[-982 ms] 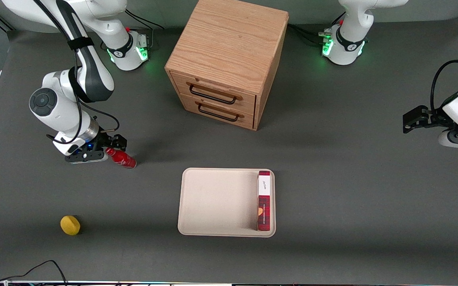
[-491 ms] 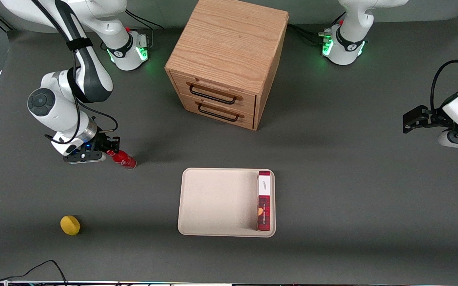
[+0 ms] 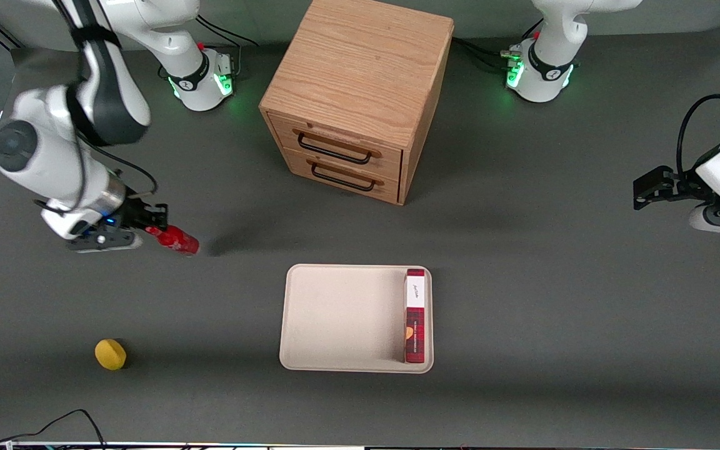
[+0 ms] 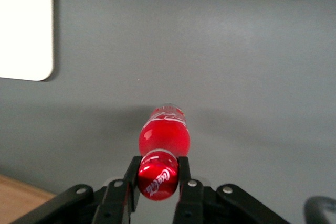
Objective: Place coke bottle on tray
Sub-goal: 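Carry the held bottle with the right gripper over the white tray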
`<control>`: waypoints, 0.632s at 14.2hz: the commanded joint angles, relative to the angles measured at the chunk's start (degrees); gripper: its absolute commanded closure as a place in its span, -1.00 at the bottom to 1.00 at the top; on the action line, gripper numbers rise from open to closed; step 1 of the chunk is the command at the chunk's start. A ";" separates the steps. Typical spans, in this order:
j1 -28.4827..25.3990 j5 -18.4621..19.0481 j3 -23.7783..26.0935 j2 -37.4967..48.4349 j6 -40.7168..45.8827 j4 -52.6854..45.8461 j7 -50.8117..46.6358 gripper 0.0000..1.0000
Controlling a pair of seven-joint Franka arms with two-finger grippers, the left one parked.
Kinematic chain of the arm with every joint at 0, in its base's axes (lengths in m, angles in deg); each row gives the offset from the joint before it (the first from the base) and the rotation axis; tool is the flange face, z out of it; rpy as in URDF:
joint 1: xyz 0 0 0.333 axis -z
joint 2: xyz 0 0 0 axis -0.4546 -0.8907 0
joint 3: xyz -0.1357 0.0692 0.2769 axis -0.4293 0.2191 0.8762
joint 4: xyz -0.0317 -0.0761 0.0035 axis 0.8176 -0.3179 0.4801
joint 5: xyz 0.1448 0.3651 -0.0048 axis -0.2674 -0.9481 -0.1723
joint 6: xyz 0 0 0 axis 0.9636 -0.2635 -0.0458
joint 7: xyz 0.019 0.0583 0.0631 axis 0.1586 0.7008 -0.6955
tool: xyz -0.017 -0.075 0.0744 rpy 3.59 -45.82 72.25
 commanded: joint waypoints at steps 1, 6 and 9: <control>1.66 -0.07 -0.39 -0.18 13.86 -13.16 2.20 1.00; 4.05 -0.16 0.31 -0.18 19.26 -19.34 3.71 1.00; 3.26 -3.74 0.49 -1.67 17.60 -19.78 2.48 1.00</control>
